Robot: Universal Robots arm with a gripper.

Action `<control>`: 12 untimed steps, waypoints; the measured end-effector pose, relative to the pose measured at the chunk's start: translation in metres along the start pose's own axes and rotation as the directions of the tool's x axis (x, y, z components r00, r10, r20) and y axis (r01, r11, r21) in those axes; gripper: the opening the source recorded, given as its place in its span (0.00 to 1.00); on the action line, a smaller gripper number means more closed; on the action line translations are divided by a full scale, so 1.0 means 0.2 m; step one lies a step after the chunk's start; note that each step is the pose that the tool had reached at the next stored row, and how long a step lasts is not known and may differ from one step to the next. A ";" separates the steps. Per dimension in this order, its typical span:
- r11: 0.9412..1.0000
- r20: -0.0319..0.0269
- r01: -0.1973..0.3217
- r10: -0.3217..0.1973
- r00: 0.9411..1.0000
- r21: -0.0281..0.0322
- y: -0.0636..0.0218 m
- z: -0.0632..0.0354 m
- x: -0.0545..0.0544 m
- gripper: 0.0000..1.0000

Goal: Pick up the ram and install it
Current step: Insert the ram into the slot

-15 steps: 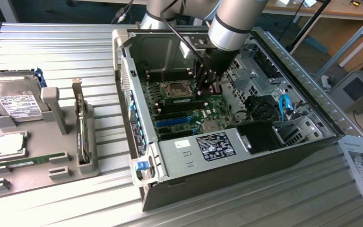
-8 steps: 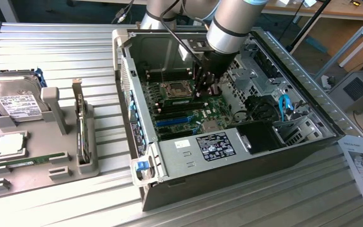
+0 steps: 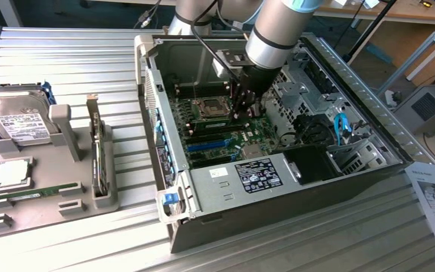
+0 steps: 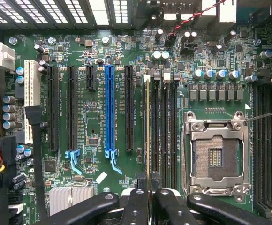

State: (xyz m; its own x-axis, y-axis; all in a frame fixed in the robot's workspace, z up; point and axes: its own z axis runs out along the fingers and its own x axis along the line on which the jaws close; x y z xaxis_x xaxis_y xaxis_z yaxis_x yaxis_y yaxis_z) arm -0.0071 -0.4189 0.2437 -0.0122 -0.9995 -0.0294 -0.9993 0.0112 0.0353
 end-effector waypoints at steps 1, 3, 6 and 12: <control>1.000 0.000 0.000 0.000 1.000 0.000 0.000 0.000 0.00 0.12; 1.000 0.000 0.000 0.000 1.000 0.000 0.000 0.001 0.00 0.12; 1.000 0.000 0.001 -0.001 1.000 0.000 0.000 0.007 0.00 0.12; 1.000 0.000 0.001 -0.001 1.000 0.000 0.000 0.011 0.00 0.12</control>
State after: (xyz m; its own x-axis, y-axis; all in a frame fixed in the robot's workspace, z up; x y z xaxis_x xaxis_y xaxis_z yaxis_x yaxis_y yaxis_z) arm -0.0070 -0.4188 0.2415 -0.0114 -0.9995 -0.0296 -0.9993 0.0103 0.0352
